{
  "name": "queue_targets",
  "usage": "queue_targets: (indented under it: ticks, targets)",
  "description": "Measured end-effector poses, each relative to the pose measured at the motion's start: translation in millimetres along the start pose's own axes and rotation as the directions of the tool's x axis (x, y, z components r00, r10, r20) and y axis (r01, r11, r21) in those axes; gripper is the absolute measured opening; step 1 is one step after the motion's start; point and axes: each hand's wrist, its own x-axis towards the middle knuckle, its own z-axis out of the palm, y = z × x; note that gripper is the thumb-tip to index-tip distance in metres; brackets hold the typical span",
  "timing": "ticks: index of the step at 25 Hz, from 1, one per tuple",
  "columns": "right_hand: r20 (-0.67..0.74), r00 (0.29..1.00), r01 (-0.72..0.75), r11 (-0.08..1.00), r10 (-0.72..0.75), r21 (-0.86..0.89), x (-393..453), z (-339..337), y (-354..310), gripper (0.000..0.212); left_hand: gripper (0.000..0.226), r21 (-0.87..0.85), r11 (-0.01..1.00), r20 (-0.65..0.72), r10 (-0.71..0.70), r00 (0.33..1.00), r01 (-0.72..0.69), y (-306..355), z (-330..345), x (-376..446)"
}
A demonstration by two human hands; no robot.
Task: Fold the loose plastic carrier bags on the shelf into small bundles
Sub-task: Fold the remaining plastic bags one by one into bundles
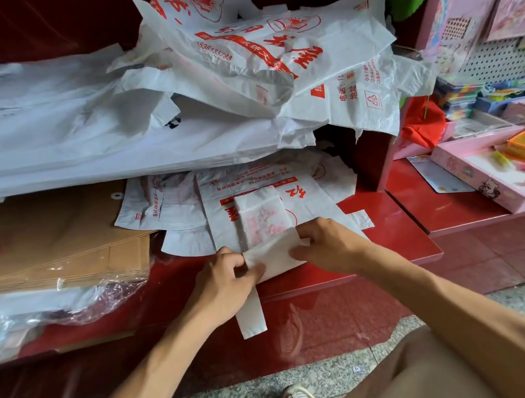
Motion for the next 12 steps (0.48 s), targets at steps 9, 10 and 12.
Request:
queue_targets:
  ticks: [9, 10, 12]
  targets:
    - [-0.108, 0.985, 0.095, 0.951, -0.132, -0.293, 1, 0, 12, 0.06, 0.078, 0.36, 0.855, 0.08, 0.372, 0.925, -0.374, -4, 13, 6]
    - [-0.042, 0.98, 0.172, 0.933, -0.195, -0.317, -1, -2, 12, 0.062, 0.086, 0.375, 0.847, 0.115, 0.36, 0.926, -0.377, -4, 14, 6]
    - [0.145, 0.97, 0.234, 0.908, -0.194, -0.348, -5, -4, 10, 0.068, 0.093, 0.429, 0.826, 0.13, 0.344, 0.93, -0.366, -4, 12, 7]
